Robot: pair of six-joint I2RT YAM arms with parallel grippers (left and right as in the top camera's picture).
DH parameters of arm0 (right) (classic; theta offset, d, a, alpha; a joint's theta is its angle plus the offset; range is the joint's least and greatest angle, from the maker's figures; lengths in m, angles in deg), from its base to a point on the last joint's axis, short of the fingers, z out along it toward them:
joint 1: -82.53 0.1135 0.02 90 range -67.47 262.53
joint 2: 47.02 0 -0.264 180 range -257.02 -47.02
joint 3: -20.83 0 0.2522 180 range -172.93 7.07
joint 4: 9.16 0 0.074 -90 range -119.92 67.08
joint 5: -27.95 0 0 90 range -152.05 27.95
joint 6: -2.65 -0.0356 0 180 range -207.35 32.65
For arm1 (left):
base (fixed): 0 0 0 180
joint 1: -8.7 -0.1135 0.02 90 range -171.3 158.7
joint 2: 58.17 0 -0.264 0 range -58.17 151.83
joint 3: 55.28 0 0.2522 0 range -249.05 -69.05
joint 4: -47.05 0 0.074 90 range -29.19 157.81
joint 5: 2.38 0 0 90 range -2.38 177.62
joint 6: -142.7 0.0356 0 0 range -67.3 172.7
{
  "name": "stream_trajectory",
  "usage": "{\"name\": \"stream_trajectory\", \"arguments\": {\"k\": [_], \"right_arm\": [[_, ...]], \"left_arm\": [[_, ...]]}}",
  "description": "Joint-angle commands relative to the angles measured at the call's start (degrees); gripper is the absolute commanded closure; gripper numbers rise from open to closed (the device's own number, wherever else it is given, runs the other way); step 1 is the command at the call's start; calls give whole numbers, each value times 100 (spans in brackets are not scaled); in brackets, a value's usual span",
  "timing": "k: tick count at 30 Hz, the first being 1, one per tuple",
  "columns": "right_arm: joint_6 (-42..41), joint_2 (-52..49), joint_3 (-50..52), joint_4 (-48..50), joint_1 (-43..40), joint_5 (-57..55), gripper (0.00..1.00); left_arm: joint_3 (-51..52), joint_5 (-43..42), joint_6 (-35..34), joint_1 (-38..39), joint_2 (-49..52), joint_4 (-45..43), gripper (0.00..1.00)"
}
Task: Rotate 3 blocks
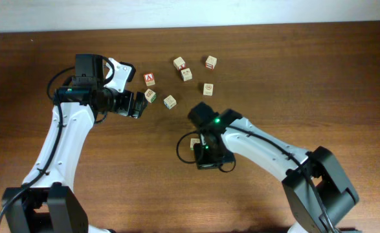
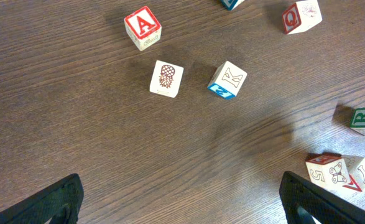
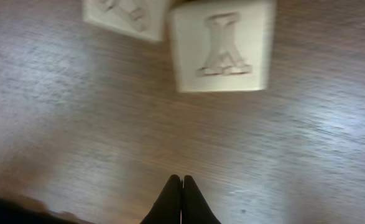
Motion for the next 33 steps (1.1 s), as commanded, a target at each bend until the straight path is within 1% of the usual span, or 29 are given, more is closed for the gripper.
{"name": "stream_trajectory", "arguments": {"k": [1, 4, 7, 12, 17, 19, 22, 26, 28, 31, 33], "right_arm": [[-297, -129, 31, 138, 74, -278, 96], [-507, -138, 28, 393, 68, -573, 96], [-616, -162, 28, 422, 68, -726, 96], [-634, -505, -33, 509, -227, -496, 96], [-501, -566, -103, 664, -308, -389, 96], [-243, -566, -144, 887, -308, -232, 96], [-221, -566, -188, 949, -286, -229, 96], [-44, -546, -313, 776, -289, -85, 96], [271, -299, -894, 188, -343, -175, 96], [275, 101, -1421, -306, -636, -1032, 96], [278, 164, -1432, -262, -1064, -1504, 96]], "left_arm": [[-83, -81, 87, -35, 28, -13, 1], [-83, -81, 87, -35, 28, -13, 1], [-83, -79, 87, -35, 28, -13, 1], [-83, -81, 87, -35, 28, -13, 1], [-83, -79, 87, -35, 28, -13, 1], [-83, -81, 87, -35, 28, -13, 1], [-83, -81, 87, -35, 28, -13, 1], [-83, -79, 87, -35, 28, -13, 1], [-83, -81, 87, -35, 28, -13, 1], [-83, -79, 87, -35, 28, -13, 1], [-83, -79, 87, -35, 28, -13, 1]]}}
